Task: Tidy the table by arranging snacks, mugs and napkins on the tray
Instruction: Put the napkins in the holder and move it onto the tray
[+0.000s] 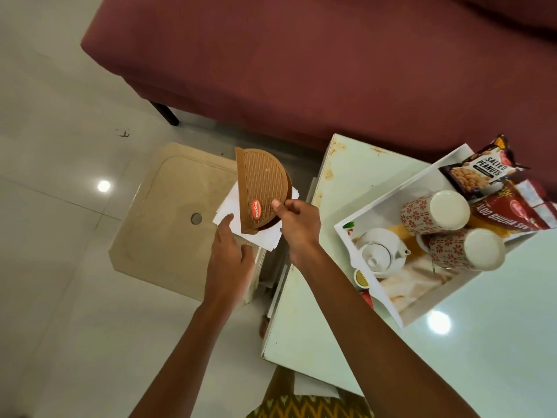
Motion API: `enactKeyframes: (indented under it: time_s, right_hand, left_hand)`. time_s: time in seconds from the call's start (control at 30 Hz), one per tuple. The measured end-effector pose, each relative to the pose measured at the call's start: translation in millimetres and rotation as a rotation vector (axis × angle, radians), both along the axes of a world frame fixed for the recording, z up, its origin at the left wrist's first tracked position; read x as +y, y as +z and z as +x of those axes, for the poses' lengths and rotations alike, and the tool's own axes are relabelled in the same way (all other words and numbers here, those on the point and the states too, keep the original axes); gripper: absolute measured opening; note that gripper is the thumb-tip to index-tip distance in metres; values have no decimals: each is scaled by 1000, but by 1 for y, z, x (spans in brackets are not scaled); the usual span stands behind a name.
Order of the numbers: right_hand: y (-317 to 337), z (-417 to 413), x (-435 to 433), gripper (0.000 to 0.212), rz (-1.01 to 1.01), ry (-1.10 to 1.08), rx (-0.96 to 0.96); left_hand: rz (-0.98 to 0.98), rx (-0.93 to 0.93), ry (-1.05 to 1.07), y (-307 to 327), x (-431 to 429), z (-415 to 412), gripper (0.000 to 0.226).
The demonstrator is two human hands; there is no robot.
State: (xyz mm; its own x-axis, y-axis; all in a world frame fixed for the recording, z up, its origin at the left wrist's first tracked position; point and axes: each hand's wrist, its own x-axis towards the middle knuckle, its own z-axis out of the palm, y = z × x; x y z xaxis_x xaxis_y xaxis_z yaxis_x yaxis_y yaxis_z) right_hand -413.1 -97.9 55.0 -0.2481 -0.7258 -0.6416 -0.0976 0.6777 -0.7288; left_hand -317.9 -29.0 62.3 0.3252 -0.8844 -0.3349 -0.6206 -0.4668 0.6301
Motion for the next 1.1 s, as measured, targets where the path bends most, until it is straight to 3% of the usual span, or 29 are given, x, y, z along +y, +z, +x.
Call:
enactKeyframes:
  time_s: [0.17, 0.37, 0.57, 0.7, 1.1]
  right_hand:
    - [22, -45, 28, 16, -101, 18, 163]
    - [29, -139, 72, 16, -266, 3, 501]
    - [-2, -198, 101, 36, -229, -25, 696]
    - [-23, -209, 104, 50, -261, 42, 739]
    - [-46, -211, 104, 54, -187, 205, 767]
  left_hand:
    - [-32, 42, -33, 13, 6, -18, 55]
    - [-20, 107, -115, 28, 17, -59, 55]
    - [50, 173, -186, 23, 34, -98, 56]
    - [58, 176, -211, 19, 39, -115, 56]
    - [90, 121, -239, 21, 35, -127, 57]
